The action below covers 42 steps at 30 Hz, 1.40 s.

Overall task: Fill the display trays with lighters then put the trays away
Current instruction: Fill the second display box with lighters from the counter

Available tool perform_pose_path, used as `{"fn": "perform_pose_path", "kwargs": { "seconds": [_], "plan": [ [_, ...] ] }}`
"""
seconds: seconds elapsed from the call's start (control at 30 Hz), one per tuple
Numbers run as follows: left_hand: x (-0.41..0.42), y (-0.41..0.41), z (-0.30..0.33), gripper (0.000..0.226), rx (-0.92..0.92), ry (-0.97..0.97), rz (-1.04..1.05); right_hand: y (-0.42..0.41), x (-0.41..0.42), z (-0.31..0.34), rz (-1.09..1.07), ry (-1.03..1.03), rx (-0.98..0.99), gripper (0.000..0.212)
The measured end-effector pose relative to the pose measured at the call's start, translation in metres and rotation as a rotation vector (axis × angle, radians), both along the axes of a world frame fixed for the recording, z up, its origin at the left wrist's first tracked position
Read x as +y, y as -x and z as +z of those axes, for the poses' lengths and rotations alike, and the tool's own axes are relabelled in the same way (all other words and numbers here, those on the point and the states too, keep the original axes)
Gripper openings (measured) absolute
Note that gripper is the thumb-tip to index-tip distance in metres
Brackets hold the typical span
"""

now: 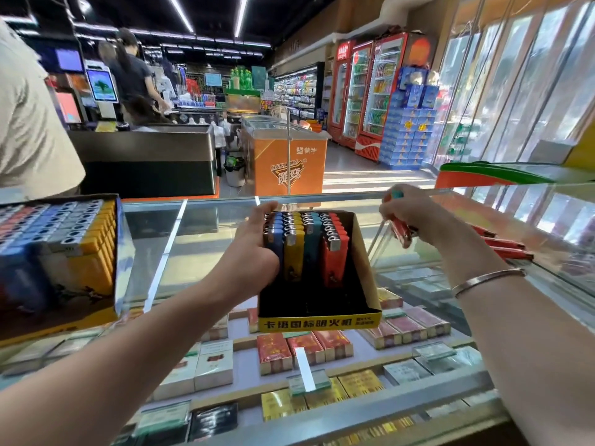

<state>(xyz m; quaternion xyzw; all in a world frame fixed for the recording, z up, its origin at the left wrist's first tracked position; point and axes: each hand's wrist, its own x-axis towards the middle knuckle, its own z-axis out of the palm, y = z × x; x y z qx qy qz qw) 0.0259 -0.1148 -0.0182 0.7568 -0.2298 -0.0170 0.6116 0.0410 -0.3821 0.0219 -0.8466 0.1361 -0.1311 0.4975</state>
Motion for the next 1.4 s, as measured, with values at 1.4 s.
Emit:
{"fn": "perform_pose_path", "kwargs": {
  "seconds": [1.4],
  "plan": [
    [0.004, 0.04, 0.033, 0.015, -0.96, 0.115, 0.225, 0.052, 0.099, 0.017, 0.144, -0.358, -0.646, 0.01]
  ]
}}
